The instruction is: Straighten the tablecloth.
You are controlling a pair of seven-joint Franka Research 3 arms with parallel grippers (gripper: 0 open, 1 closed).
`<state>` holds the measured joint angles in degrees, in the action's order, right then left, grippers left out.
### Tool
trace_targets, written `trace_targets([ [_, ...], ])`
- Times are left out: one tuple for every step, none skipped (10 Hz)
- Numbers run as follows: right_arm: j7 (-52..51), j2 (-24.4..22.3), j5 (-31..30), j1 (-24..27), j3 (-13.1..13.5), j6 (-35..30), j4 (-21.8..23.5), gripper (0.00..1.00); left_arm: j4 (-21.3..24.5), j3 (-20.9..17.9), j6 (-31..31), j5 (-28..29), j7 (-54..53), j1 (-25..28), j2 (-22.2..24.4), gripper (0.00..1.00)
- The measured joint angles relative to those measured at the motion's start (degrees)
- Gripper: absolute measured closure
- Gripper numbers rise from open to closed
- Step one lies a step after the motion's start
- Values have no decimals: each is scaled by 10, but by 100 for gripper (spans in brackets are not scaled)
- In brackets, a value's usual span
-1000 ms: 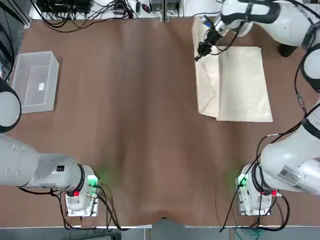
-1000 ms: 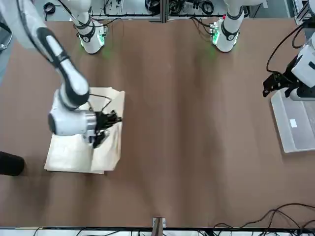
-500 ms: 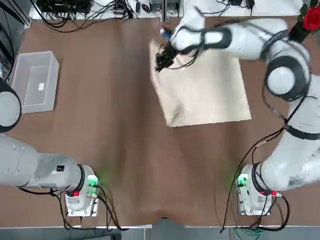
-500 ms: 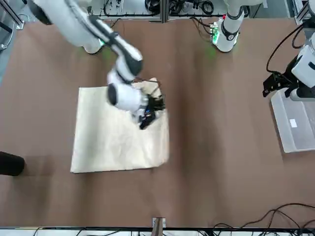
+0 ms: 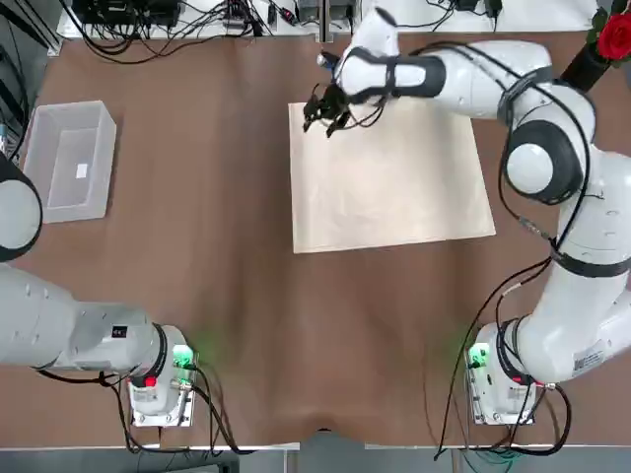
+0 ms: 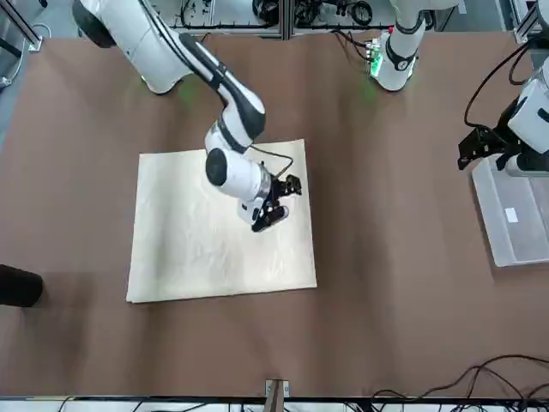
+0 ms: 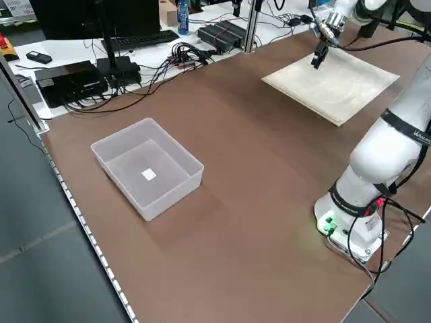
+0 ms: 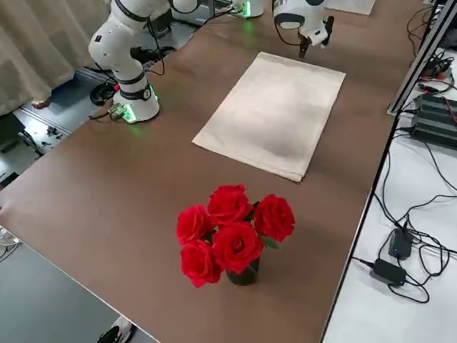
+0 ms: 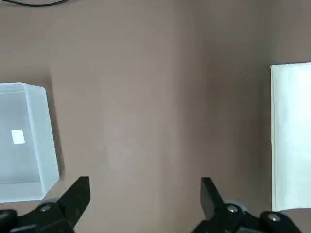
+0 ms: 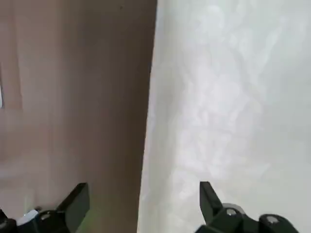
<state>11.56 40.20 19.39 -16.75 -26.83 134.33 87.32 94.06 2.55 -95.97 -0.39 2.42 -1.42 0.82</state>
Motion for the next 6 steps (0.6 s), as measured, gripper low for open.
trace_targets([
  [0, -23, -2, 23, 1, -40, -7, 0, 0, 0, 0, 0, 0, 0, 0, 0],
  [-1, -56, -18, 52, 1, -80, -8, 0, 0, 0, 0, 0, 0, 0, 0, 0],
  [1, -92, -47, 79, 4, -109, -6, 0, 0, 0, 0, 0, 0, 0, 0, 0],
  [2, -125, -69, 101, 11, -129, 1, 0, 0, 0, 0, 0, 0, 0, 0, 0],
  [2, -149, -88, 124, 17, -138, 14, 0, 0, 0, 0, 0, 0, 0, 0, 0],
  [1, -166, -116, 152, 20, -144, 27, 0, 0, 0, 0, 0, 0, 0, 0, 0],
])
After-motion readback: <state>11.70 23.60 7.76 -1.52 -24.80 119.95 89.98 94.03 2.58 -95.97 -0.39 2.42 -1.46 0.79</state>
